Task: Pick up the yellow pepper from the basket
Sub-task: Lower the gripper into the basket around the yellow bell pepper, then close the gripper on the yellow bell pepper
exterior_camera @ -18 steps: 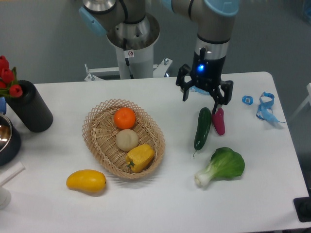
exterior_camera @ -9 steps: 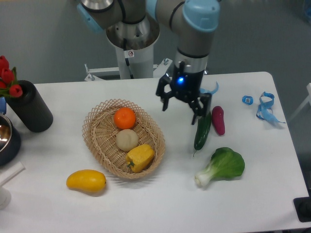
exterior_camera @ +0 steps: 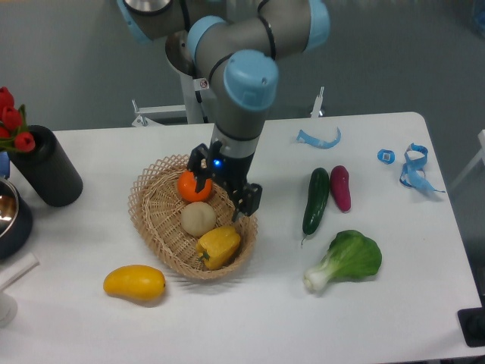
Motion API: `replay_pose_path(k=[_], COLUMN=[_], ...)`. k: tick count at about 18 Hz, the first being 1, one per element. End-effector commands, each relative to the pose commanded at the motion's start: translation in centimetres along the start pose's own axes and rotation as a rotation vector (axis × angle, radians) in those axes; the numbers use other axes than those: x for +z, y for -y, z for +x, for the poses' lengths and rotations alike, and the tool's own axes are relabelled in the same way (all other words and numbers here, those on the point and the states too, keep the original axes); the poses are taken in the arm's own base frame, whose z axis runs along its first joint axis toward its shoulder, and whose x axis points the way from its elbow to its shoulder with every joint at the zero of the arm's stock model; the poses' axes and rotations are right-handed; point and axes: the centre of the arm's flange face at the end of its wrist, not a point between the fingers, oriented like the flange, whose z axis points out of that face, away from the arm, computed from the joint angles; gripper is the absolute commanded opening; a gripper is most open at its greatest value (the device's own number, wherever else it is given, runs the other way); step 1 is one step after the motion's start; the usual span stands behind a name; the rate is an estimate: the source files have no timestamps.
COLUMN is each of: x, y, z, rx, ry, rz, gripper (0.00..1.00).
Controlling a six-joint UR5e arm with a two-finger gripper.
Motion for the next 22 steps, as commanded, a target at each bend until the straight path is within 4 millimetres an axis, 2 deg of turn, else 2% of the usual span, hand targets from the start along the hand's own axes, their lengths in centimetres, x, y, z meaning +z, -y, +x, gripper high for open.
replay_pose_path(k=[5,10,22], x=[3.6,5.6,7.8], y=[0.8,0.8,0.7], z=[-0.6,-1.7,-2.6], rx=[0.041,0.040,0.037], ry=[0.018,0.014,0.004], rz=[-0.069,-0.072,-0.078], gripper=[1.00,1.00,1.00])
